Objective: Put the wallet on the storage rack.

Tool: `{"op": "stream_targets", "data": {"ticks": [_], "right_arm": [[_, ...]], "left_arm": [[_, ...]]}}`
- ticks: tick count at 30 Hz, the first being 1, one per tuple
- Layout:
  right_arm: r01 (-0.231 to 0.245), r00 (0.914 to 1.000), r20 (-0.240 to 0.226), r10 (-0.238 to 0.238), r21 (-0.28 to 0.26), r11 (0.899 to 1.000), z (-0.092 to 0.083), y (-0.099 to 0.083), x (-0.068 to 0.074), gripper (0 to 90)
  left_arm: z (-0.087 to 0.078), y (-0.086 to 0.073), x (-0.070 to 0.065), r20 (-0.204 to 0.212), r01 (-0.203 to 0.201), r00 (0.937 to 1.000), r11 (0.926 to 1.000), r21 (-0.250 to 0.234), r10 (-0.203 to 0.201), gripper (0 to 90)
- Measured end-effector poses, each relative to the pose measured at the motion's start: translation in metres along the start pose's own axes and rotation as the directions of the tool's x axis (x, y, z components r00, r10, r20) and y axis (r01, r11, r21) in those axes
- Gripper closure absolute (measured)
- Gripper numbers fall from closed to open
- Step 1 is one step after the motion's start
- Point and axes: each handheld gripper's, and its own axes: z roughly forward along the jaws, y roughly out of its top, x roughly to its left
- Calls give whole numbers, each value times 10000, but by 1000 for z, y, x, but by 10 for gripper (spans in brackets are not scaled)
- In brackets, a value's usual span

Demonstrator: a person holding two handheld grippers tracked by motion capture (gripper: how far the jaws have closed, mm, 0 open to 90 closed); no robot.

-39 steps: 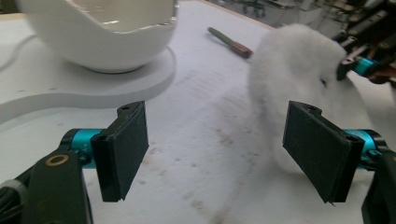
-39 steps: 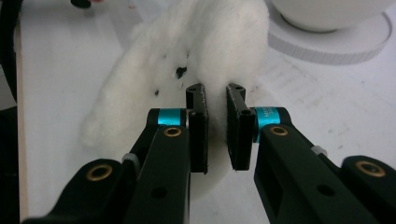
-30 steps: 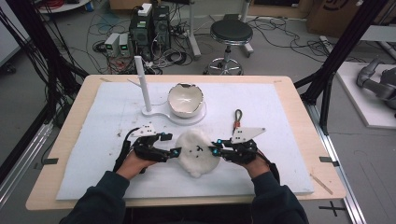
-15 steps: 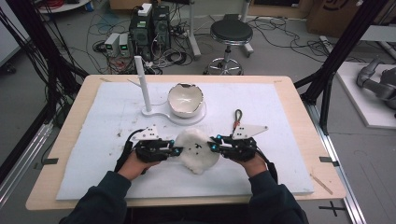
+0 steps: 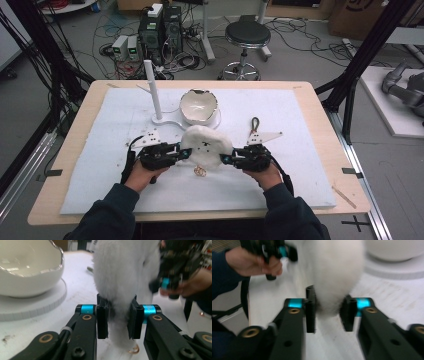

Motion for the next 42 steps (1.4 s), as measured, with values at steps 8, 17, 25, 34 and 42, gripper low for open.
{"op": "stream_targets", "data": {"ticks": [8,17,25,34,42], "right_arm": [[297,9985,494,-252,-911,9954,-18,6,-2,782],[761,9971,20,-761,-281,9967,-14,5,0,783],[112,9994,347,-84,-816,9966,-14,7,-3,545],[-53,9999,152,63,-680,9977,-2,9,1,743],[882,9912,1079,-761,-1115,9898,-6,30,6,783]], "left_arm": [[10,-2,-4,-235,-156,9995,9925,1210,186,497],[-11,11,4,-788,-313,9965,9974,-652,261,395],[-10,13,-5,-125,-663,9978,9936,-913,654,755],[-9,10,-5,-149,-466,9988,9962,-730,456,727],[-8,7,1,-1269,-254,9915,9995,184,275,490]]}}
